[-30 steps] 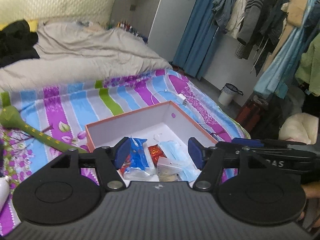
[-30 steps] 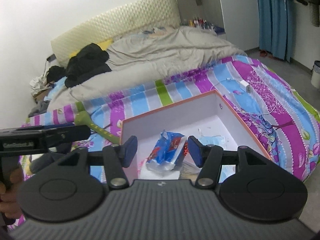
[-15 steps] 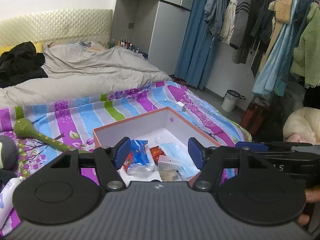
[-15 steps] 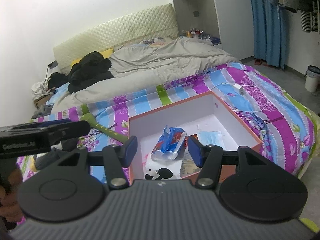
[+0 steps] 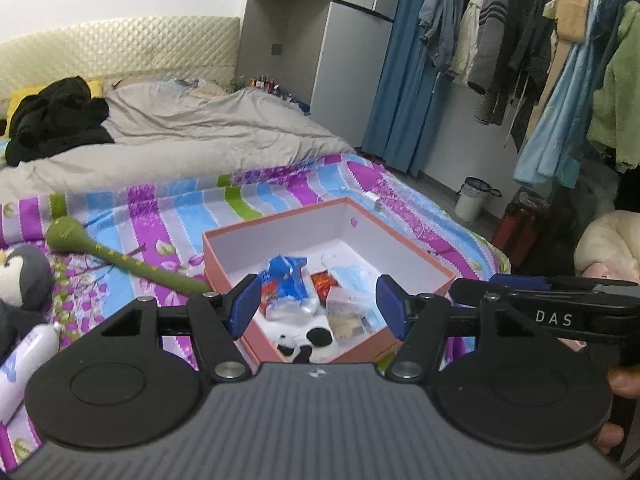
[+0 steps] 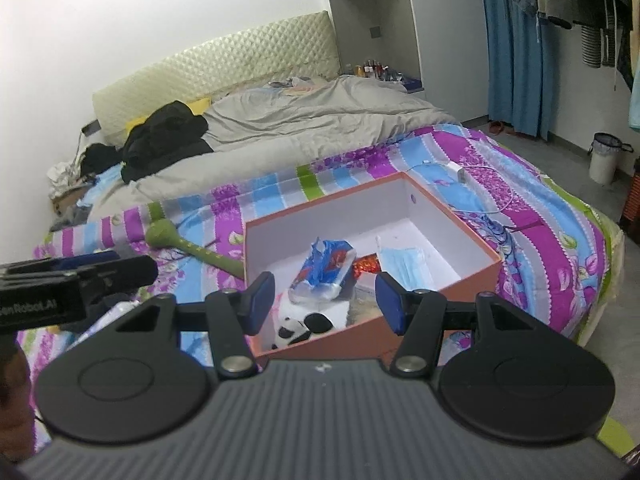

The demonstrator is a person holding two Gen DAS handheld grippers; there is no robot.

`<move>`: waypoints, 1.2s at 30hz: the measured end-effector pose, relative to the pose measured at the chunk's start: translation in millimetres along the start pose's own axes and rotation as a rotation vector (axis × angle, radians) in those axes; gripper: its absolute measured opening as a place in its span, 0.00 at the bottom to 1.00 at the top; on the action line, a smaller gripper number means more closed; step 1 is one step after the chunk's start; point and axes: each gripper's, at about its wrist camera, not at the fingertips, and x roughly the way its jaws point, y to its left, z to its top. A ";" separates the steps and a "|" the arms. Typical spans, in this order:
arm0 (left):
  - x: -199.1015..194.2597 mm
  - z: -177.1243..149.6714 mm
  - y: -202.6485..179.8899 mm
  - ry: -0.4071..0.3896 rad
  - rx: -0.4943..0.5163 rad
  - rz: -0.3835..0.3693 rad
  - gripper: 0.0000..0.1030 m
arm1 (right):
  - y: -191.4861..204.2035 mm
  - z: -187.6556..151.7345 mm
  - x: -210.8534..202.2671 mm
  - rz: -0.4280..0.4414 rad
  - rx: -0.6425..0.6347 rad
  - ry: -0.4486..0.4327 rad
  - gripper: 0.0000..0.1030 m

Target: Organize soft objects

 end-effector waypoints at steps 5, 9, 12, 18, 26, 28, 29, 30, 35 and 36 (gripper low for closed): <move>3.2 -13.8 2.4 0.017 -0.021 0.008 0.67 | 0.2 -11.9 -0.6 -0.007 0.005 0.014 0.57; 4.1 -22.7 2.6 0.021 -0.021 0.013 0.67 | 0.7 -22.9 -2.9 0.002 0.005 0.011 0.57; 1.7 -28.7 3.2 0.019 -0.040 0.019 0.67 | -0.6 -31.2 -3.8 0.004 0.010 0.023 0.57; -5.6 -38.3 0.5 0.013 -0.050 0.032 0.67 | -1.5 -37.1 -8.9 0.011 0.001 0.015 0.57; -13.3 -41.6 -2.6 0.004 -0.060 0.028 0.67 | -0.1 -37.3 -13.8 0.005 -0.012 0.003 0.57; -13.9 -40.9 -3.8 0.004 -0.058 0.028 0.69 | -0.2 -36.7 -13.2 0.001 -0.010 0.005 0.57; -13.9 -40.7 -3.5 0.004 -0.061 0.028 0.74 | -0.1 -36.3 -13.1 0.001 -0.009 0.006 0.57; -13.9 -40.7 -3.6 0.003 -0.065 0.028 0.81 | -0.2 -36.1 -12.8 0.000 -0.009 0.006 0.60; -13.1 -38.2 -0.1 -0.001 -0.086 0.043 0.96 | -1.9 -34.5 -12.0 -0.034 -0.008 -0.006 1.00; -12.8 -37.4 1.3 0.001 -0.088 0.045 0.97 | -2.8 -34.3 -11.7 -0.039 -0.006 -0.007 1.00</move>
